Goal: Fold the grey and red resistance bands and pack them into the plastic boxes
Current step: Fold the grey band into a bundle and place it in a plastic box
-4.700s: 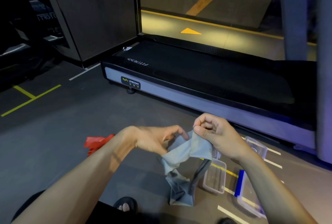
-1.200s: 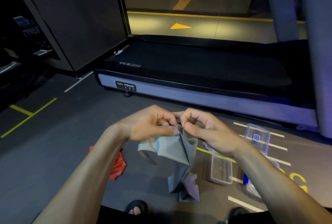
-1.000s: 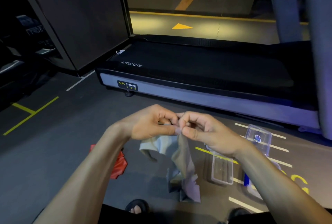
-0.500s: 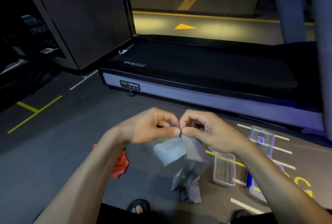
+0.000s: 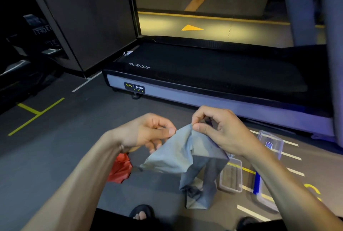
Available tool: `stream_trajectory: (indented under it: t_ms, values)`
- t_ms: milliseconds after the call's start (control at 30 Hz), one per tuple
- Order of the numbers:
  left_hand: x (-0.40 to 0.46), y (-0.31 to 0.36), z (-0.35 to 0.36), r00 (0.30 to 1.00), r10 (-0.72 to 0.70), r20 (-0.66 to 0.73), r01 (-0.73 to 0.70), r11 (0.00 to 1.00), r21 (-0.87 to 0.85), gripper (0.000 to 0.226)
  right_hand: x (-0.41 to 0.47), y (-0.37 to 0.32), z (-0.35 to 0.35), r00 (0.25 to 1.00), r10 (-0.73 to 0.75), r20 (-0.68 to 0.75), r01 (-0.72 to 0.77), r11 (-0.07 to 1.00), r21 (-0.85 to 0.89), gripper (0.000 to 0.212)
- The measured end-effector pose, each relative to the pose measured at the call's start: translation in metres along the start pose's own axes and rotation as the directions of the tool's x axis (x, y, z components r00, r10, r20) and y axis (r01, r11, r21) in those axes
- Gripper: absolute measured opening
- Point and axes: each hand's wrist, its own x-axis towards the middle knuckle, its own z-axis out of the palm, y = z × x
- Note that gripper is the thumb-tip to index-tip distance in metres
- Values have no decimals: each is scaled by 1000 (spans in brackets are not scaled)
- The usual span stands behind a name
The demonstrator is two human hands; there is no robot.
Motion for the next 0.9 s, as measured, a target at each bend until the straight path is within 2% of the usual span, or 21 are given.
stream_trajectory:
  t_ms: [100, 200, 300, 400, 633, 733, 900]
  values:
    - [6, -4, 2, 998, -26, -59, 26, 1000, -9, 20, 0, -1, 0, 1000, -12, -15, 11, 1000, -21, 13]
    - [12, -11, 2, 987, 41, -154, -23, 993, 112, 18, -1, -2, 1, 1000, -26, -3, 25, 998, -56, 11]
    - [13, -11, 2, 984, 132, -122, -111, 980, 166, 10, -1, 2, 3, 999, -38, -9, 37, 996, -76, 10]
    - [10, -9, 2, 987, 151, -51, -142, 979, 145, 2, -1, 5, 1, 999, -14, -48, 12, 999, -32, 12]
    - [8, -5, 2, 986, 164, 34, -167, 975, 144, 14, -1, 6, 3, 998, 19, -58, -14, 996, 83, 11]
    - [8, -5, 4, 987, 159, 20, -160, 977, 140, 19, -2, 6, 5, 999, 10, -53, -5, 996, 92, 6]
    - [11, -7, 7, 978, 182, -106, -169, 978, 121, 18, -1, 7, 2, 999, 8, -53, -4, 996, 91, 10]
